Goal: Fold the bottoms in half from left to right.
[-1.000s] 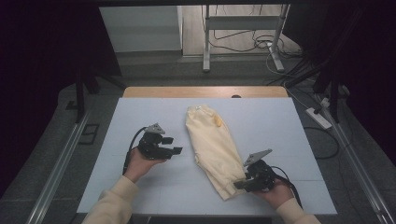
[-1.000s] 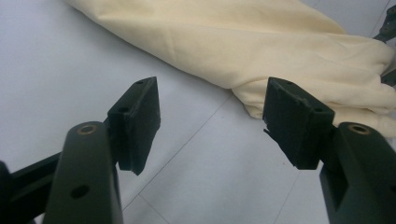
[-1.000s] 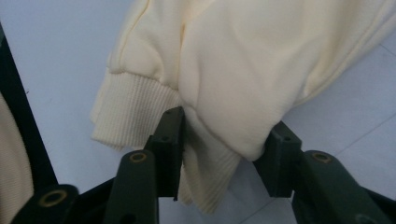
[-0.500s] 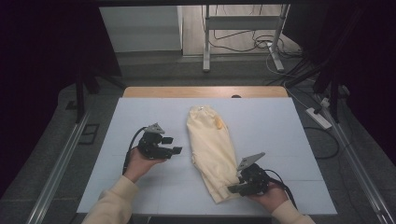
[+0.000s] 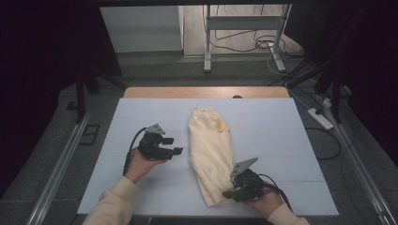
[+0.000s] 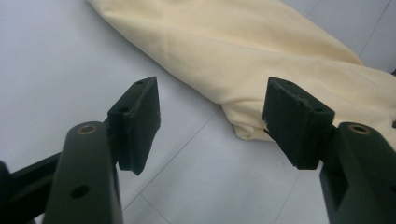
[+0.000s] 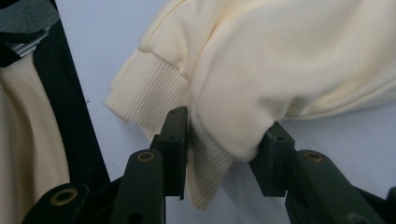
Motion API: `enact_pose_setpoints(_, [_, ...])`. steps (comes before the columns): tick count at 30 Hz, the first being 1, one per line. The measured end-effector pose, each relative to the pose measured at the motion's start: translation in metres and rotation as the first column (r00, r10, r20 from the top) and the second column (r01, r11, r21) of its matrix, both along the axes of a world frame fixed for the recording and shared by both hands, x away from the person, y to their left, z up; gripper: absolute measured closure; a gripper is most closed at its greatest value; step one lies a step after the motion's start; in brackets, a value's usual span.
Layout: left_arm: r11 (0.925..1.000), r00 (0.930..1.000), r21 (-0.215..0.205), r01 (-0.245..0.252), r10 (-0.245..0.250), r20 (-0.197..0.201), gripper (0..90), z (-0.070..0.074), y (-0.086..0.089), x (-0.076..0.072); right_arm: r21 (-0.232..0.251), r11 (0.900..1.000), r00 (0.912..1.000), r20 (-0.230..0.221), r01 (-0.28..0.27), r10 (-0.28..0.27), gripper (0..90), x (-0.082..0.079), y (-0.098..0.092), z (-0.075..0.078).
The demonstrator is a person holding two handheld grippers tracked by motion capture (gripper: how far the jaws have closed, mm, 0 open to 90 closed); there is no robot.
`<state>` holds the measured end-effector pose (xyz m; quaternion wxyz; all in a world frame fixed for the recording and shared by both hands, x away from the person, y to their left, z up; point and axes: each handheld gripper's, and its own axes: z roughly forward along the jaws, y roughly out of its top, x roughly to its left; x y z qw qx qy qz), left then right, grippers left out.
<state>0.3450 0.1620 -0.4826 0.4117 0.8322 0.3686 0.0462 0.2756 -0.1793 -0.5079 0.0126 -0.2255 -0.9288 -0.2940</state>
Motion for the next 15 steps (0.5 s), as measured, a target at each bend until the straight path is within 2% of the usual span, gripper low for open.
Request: enact_pose_setpoints(15, [1.0,1.0,0.004,0.002,-0.002,-0.003,35.7,-0.001,0.0,0.001,0.015,1.0,0.9997,0.0,-0.025,0.025,59.6,-0.006,0.011,-0.001])
